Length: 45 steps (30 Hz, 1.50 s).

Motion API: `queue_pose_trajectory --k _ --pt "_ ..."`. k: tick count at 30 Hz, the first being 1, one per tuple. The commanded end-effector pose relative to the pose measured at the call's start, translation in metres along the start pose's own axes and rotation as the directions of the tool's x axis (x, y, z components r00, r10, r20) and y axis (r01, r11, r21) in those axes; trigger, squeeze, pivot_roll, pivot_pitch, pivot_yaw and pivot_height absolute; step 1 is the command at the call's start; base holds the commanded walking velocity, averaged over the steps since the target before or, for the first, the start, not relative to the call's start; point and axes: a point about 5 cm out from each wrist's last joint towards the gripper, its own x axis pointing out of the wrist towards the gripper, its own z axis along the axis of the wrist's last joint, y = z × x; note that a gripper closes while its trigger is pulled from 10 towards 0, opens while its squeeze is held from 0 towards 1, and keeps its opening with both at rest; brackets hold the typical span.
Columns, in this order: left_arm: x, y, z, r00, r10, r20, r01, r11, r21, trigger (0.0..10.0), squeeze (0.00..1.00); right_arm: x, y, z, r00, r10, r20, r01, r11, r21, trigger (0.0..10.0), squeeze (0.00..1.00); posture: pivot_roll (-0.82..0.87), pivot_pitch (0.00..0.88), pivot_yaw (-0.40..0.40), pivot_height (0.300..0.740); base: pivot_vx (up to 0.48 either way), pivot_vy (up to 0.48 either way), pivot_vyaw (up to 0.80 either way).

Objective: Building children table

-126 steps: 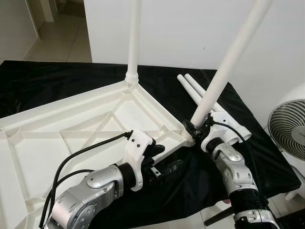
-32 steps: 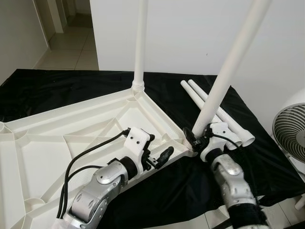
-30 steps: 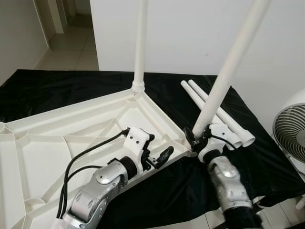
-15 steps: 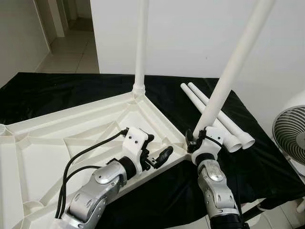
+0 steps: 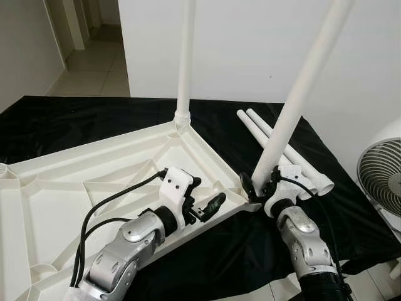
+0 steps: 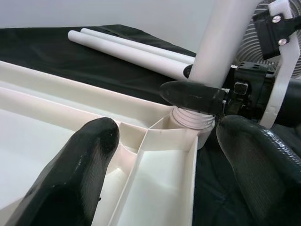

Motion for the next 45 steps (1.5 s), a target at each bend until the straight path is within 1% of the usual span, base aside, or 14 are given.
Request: queue_pose_trajectory --k 1,15,16,17,18,20,23,30,33,36,38,40,42,45 --pt "-0.002 -0.005 -0.002 0.994 -0.111 -0.013 0.111 0.994 -0.004 10.0 0.0 0.0 0.002 0.001 1.0 0.028 0.011 -0.028 1.0 0.01 10.0 0.0 0.04 0.0 -0.055 0.74 0.0 0.0 0.0" --pt "-0.003 -0.005 -0.003 0.994 -0.108 -0.015 0.108 0.994 -0.005 10.0 0.0 -0.001 0.008 0.0 0.991 0.133 0.024 -0.133 0.991 0.032 10.0 0.0 0.04 0.0 -0.054 0.74 0.0 0.0 0.0" --pt "-0.004 -0.005 -0.002 0.993 -0.115 -0.019 0.115 0.993 -0.004 10.0 0.0 -0.001 0.004 0.002 0.971 0.239 0.032 -0.238 0.971 -0.028 10.0 0.0 0.04 0.0 -0.035 0.74 0.0 0.0 0.0" --pt "-0.004 -0.004 -0.001 0.992 -0.126 -0.024 0.126 0.992 0.0 10.0 0.0 0.0 -0.006 0.004 0.929 0.369 0.012 -0.365 0.924 -0.116 10.0 0.0 0.04 0.0 -0.033 0.74 0.0 0.0 0.0" --pt "-0.004 -0.004 -0.001 0.992 -0.126 -0.024 0.126 0.992 0.0 10.0 0.0 0.0 -0.006 0.004 0.929 0.369 0.012 -0.365 0.924 -0.116 10.0 0.0 0.04 0.0 -0.033 0.74 0.0 0.0 0.0" --pt "-0.004 -0.004 0.0 0.991 -0.129 -0.026 0.129 0.992 0.003 10.0 0.0 0.001 -0.01 0.004 0.91 0.414 -0.012 -0.41 0.899 -0.155 10.0 0.0 0.04 0.0 -0.033 0.74 0.0 0.0 0.0" --pt "-0.004 -0.003 0.0 0.991 -0.128 -0.026 0.128 0.992 0.003 10.0 0.0 0.002 -0.012 0.004 0.905 0.425 -0.027 -0.424 0.89 -0.166 10.0 0.0 0.04 0.0 -0.033 0.74 0.0 0.0 0.0" --pt "-0.005 -0.003 0.001 0.992 -0.123 -0.023 0.124 0.992 0.002 10.0 0.0 0.004 -0.018 0.004 0.905 0.422 -0.047 -0.423 0.888 -0.181 10.0 0.0 0.05 0.0 -0.038 0.74 0.0 0.0 0.0" --pt "-0.006 -0.003 0.002 0.993 -0.12 -0.021 0.12 0.993 -0.002 10.0 0.0 0.005 -0.015 0.005 0.912 0.409 -0.019 -0.407 0.9 -0.157 10.0 0.0 0.06 0.0 -0.038 0.74 0.0 0.0 0.0" --pt "-0.006 -0.003 0.002 0.993 -0.117 -0.02 0.117 0.993 -0.004 10.0 0.0 0.005 -0.01 0.006 0.935 0.354 0.033 -0.349 0.931 -0.105 10.0 0.0 0.06 0.0 -0.039 0.74 0.0 0.0 0.0" --pt "-0.006 -0.003 0.002 0.993 -0.117 -0.02 0.117 0.993 -0.004 10.0 0.0 0.005 -0.01 0.006 0.935 0.354 0.033 -0.349 0.931 -0.105 10.0 0.0 0.06 0.0 -0.039 0.74 0.0 0.0 0.0" --pt "-0.005 -0.003 0.004 0.994 -0.111 -0.014 0.111 0.994 -0.006 10.0 0.0 0.006 0.004 0.005 0.971 0.21 0.111 -0.206 0.977 -0.047 10.0 0.0 0.06 0.0 -0.043 0.74 0.0 0.0 0.0" --pt "-0.005 -0.003 0.004 0.994 -0.11 -0.012 0.11 0.994 -0.009 10.0 0.0 0.005 0.01 0.004 0.973 0.19 0.13 -0.188 0.982 -0.03 10.0 0.0 0.05 0.0 -0.038 0.74 0.0 0.0 0.0" --pt "-0.004 -0.003 0.004 0.994 -0.113 -0.011 0.112 0.994 -0.014 10.0 0.0 0.005 0.013 0.003 0.973 0.184 0.14 -0.184 0.983 -0.016 10.0 0.0 0.04 0.0 -0.03 0.74 0.0 0.0 0.0"
